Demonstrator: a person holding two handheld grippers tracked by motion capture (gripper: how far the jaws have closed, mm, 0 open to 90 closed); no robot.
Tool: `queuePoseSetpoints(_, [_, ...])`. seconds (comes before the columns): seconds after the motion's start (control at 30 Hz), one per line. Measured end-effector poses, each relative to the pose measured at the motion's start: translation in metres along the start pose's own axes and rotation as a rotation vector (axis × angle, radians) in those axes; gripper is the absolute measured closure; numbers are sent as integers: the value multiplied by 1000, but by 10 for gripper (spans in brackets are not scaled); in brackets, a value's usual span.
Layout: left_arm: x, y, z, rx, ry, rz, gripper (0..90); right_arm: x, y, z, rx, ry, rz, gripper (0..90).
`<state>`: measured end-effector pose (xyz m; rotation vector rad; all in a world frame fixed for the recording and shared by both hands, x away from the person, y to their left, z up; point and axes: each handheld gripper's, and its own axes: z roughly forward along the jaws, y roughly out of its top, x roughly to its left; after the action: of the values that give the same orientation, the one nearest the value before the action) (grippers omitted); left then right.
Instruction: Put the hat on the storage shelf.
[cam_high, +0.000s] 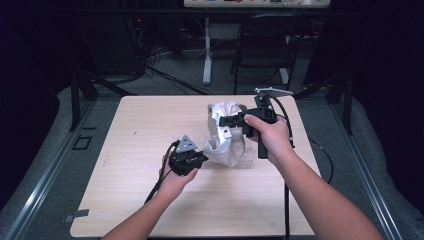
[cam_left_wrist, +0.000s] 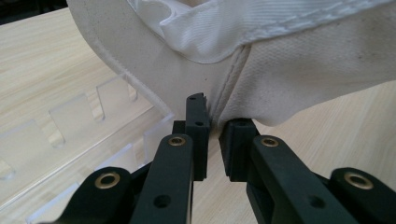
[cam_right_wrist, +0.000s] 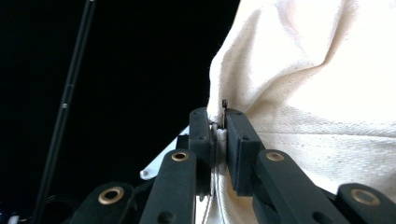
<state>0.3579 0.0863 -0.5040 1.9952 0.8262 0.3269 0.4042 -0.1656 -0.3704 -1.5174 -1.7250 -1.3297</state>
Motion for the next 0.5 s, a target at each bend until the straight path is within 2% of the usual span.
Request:
queuePoseSetpoints(0.13, [0,-3,-1,12,24,-24,854,-4,2,0,-5,-24,0,819])
queuePoseSetpoints(0.37, [4,-7,-3,18,30,-81,855,-4,2,7,-1,-34,5,819])
queuePoseSetpoints(0.47, [1,-7,-1,46,46,-48,857,-3,1,10,3,-35,2,819])
queuePoseSetpoints(0.5, [1,-7,1,56,48,-49,857,-3,1,11,6,-42,-1,819])
